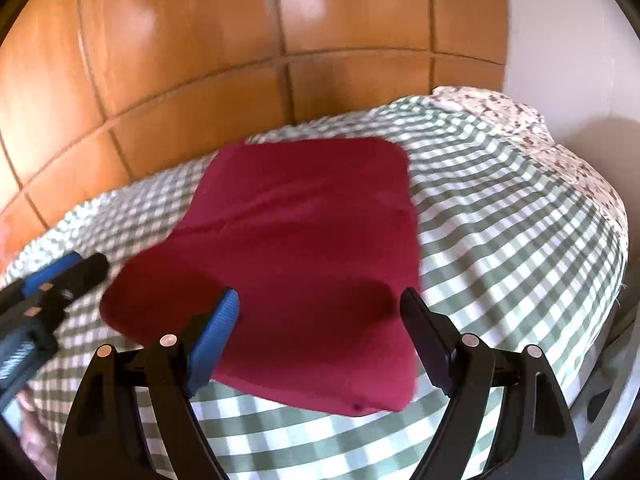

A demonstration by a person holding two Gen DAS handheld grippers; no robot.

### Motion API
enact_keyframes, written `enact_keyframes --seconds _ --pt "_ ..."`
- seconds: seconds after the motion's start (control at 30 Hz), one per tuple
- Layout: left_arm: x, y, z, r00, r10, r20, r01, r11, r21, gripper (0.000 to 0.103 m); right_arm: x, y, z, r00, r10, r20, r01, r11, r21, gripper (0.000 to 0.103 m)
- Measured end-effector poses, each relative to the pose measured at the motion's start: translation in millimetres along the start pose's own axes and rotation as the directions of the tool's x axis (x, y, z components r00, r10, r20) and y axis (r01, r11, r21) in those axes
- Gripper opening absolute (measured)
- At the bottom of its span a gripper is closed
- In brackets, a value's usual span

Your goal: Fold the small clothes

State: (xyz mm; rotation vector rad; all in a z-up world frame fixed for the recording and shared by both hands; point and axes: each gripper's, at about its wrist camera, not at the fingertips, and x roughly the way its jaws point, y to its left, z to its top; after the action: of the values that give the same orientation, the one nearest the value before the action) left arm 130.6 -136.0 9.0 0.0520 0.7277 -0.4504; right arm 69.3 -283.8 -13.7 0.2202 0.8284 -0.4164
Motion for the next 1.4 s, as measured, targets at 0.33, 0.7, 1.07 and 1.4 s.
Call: enact_keyframes --seconds 0.33,0.7,1.07,1.4 --pt "-27 21 -3 0.994 0.092 0.061 -0.088 0.994 -0.059 0.076 -4 14 -4 0.99 -0.136 -0.031 0.137 0.991 0.006 0.089" --pt "-38 27 -16 0.988 0.138 0.073 -0.132 0.988 -0.084 0.096 -62 22 -2 0.966 -0.233 0.113 0.221 0.969 0.11 0.099" --pt "-52 22 -18 0.984 0.152 0.093 -0.144 0.986 -0.086 0.1 -75 17 -7 0.958 -0.25 0.14 0.231 0.963 0.138 0.099" --pt "-54 20 -18 0.985 0.15 0.085 -0.143 0.986 -0.082 0.1 -80 15 -9 0.958 -0.24 0.156 0.219 0.966 0.138 0.099"
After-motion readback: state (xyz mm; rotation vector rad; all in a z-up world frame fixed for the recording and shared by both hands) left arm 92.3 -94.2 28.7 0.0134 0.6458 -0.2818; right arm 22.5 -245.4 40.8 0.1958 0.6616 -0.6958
